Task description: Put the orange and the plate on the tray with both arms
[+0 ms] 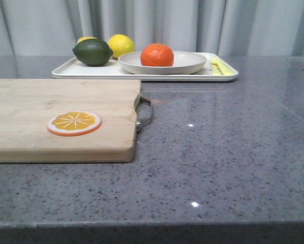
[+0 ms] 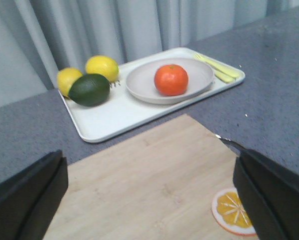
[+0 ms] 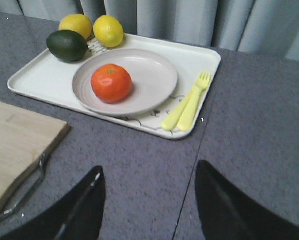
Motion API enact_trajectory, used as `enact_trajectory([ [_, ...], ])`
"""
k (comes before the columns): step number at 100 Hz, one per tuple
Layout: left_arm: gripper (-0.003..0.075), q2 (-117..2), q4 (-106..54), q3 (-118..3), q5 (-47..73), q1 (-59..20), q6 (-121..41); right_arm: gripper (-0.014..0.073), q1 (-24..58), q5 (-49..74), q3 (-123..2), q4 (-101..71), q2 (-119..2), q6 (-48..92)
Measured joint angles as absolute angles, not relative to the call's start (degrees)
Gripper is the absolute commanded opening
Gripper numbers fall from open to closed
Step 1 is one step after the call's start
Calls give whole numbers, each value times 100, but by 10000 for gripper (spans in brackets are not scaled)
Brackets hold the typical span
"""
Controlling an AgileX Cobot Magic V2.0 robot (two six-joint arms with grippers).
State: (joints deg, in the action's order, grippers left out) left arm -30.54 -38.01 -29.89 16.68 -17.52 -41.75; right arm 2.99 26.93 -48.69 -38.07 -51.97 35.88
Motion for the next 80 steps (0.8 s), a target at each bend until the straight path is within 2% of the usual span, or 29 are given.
enact_trajectory([
  [17, 636, -2569, -3831, -2989, 1339, -1752, -4175, 417, 299, 1934, -3402, -3807, -3957, 3655],
  [31, 631, -2110, -3840, -2989, 1339, -1743, -4175, 417, 299, 1705, -2737, -3827, -2925, 3912],
  [53, 524, -1602, -3669, -2924, 1485, -1438, -4175, 417, 299, 1695, -2294, -3827, -1728, 4078],
  [80, 510, -1547, -3539, -2253, 1534, -734, -4041, 413, 299, 1739, -2271, -3839, -1508, 4081],
])
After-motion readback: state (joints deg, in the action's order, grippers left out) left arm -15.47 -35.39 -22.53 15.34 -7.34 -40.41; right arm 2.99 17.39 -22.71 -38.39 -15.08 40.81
